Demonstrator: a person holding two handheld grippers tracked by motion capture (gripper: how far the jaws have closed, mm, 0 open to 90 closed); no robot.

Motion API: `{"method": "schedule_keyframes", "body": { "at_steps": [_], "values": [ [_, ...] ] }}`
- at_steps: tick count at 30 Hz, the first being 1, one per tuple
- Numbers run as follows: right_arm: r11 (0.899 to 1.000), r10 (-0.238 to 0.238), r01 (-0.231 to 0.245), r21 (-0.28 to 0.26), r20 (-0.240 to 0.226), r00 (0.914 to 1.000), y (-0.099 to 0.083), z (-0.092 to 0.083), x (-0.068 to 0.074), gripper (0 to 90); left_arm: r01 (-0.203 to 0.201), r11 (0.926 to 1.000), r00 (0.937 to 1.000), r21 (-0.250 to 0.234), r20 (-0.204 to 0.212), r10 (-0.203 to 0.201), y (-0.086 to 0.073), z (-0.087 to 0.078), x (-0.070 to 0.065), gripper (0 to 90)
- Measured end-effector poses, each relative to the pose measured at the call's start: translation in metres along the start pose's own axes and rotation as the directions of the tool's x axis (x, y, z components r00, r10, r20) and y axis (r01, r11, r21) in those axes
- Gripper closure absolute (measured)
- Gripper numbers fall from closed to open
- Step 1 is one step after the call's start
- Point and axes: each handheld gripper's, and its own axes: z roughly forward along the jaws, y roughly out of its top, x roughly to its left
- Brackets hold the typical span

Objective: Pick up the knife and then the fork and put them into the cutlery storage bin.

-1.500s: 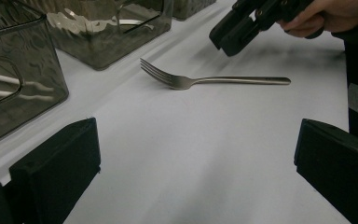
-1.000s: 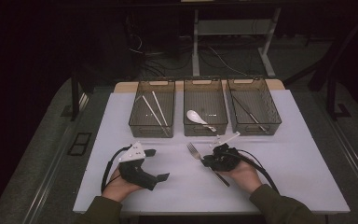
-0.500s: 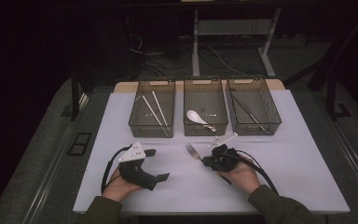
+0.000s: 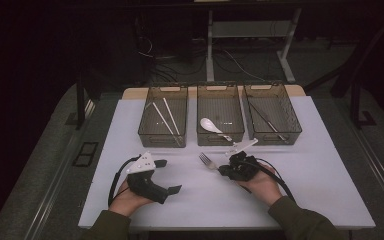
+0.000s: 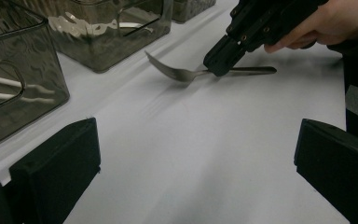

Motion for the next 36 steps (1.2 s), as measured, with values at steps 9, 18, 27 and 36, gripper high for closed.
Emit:
{"method": "schedule_keyframes", "body": {
  "at_steps": [9,18,27,36],
  "values": [
    [0.999,0.027,-0.027,-0.040,-0.010,0.9996,0.004,-0.014,-0.007,85.1,0.000,1.0000,1.0000,0.001,0.000,0.000,0.000,0.000,0.000,0.0],
    [0.994,0.058,-0.059,-0.088,-0.012,0.9982,0.006,-0.029,-0.016,85.3,0.000,1.0000,1.0000,0.001,0.000,0.000,0.000,0.000,0.000,0.0],
    [0.990,0.068,-0.069,-0.126,-0.011,0.9976,0.009,-0.044,-0.023,87.5,-0.001,1.0000,1.0000,0.002,0.000,0.001,0.000,0.000,0.000,0.0],
    [0.984,0.088,-0.087,-0.153,0.003,0.9961,0.009,-0.057,-0.031,87.5,-0.001,1.0000,1.0000,0.001,0.001,0.001,0.000,0.000,0.000,0.0]
  ]
}}
